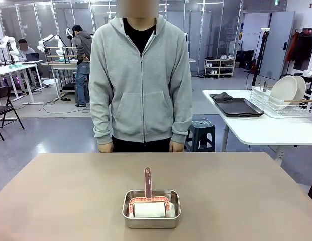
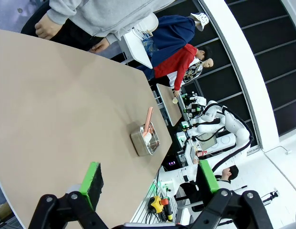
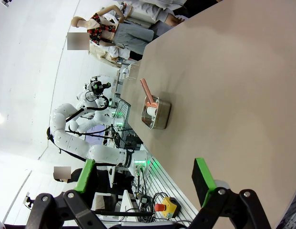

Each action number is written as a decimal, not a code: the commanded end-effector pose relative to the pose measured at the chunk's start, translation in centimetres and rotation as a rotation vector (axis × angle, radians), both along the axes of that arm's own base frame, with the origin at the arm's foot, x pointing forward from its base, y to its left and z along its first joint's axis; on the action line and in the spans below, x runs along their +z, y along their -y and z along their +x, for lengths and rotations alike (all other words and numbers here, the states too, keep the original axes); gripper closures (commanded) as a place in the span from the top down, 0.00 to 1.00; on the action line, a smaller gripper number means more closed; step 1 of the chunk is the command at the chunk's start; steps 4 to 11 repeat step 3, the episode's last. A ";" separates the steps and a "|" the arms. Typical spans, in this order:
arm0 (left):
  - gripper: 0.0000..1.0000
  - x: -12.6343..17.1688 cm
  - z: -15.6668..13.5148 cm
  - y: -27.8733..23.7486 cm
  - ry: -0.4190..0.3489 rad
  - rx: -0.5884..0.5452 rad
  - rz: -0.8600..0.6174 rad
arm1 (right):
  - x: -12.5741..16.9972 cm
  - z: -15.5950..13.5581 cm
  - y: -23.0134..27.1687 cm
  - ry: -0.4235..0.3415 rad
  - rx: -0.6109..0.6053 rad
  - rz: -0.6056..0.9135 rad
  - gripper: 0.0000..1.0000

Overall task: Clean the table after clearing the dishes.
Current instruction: Place the Lint Roller back on top of the Airtight Container.

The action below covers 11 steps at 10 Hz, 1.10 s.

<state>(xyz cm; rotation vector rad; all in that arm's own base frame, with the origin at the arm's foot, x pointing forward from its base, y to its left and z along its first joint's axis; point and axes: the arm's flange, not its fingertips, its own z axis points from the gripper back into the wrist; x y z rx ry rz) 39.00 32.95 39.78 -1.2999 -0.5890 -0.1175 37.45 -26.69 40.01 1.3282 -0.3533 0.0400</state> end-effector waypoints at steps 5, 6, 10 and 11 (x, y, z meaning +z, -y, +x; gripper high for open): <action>1.00 0.3 -0.6 0.1 0.003 -0.003 -0.013 | 0.1 -0.3 -0.2 0.016 0.006 0.004 1.00; 1.00 0.3 -0.6 0.1 0.003 -0.003 -0.013 | 0.1 -0.3 -0.2 0.016 0.006 0.004 1.00; 1.00 0.3 -0.6 0.1 0.003 -0.003 -0.013 | 0.1 -0.3 -0.2 0.016 0.006 0.004 1.00; 1.00 0.3 -0.6 0.1 0.003 -0.003 -0.013 | 0.1 -0.3 -0.2 0.016 0.006 0.004 1.00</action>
